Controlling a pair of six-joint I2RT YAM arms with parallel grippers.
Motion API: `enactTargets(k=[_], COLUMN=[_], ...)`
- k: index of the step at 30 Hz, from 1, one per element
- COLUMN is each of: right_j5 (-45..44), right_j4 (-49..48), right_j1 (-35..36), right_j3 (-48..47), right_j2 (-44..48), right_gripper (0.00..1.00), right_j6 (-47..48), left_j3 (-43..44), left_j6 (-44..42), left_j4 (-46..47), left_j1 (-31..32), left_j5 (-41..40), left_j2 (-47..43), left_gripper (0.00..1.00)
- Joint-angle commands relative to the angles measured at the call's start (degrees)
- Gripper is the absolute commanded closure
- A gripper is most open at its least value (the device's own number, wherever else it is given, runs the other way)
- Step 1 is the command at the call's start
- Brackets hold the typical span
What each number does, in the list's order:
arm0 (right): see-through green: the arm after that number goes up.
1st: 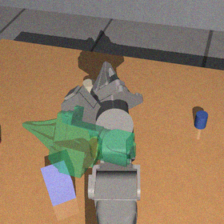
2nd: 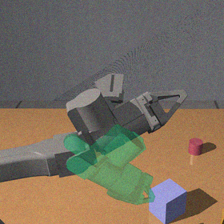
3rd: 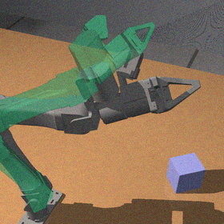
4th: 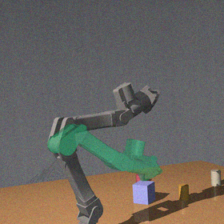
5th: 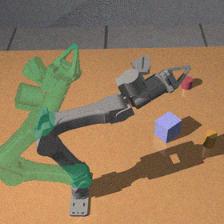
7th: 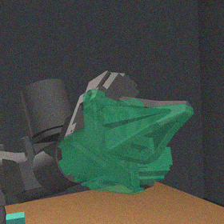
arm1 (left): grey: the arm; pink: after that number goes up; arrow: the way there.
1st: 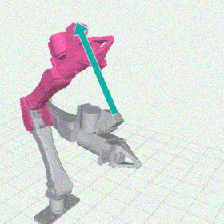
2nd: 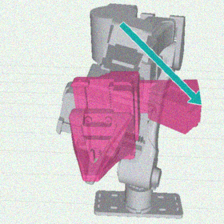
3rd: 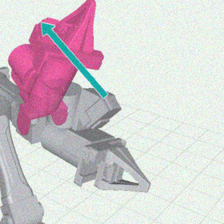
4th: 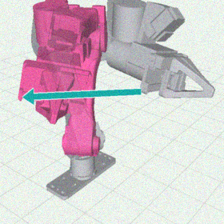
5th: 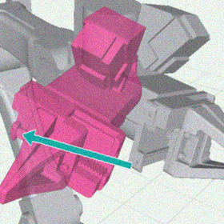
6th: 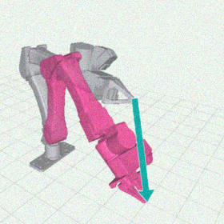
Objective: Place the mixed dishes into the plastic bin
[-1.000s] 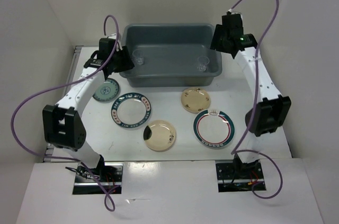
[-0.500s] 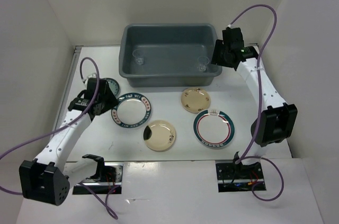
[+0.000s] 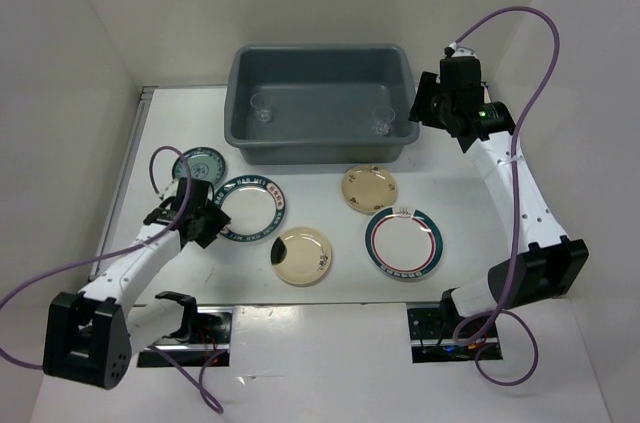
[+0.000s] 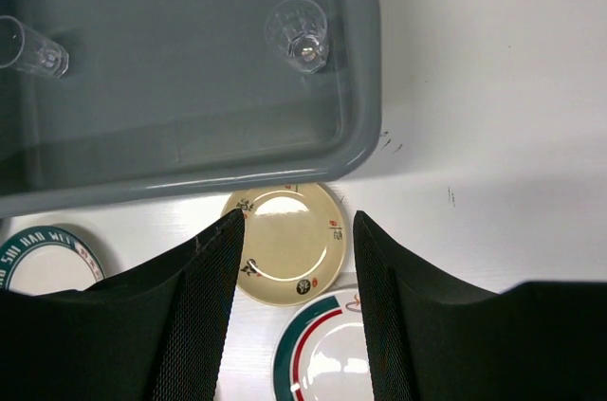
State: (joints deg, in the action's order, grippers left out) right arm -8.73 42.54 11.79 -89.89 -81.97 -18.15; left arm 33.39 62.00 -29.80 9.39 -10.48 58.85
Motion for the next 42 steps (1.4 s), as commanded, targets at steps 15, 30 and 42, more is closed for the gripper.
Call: enactTargets(k=[15,30,42], right_j5=[-1.6,-1.1,1.3], right_j4=[-2.4,-2.4,-2.9], right_j1=[0.2,0.2,0.2], right_j3=[0.9,0.3,0.3], right_j2=[1.1,0.6,0.1], right_gripper=[0.44,0.44,0.44], right_j6=[0.6,1.1,1.1], left_j3=[-2.8,-3.3,-2.8], left_j6=[4.8,7.0,10.9], left_j4=[14.6,15.0,4.8], left_j1=[-0.3,-0.3,-0.3], left_j5=[2.9,0.6,-0.6], left_j2=[12.0,11.0,-7.9], left_gripper=[0.48,0.94,1.00])
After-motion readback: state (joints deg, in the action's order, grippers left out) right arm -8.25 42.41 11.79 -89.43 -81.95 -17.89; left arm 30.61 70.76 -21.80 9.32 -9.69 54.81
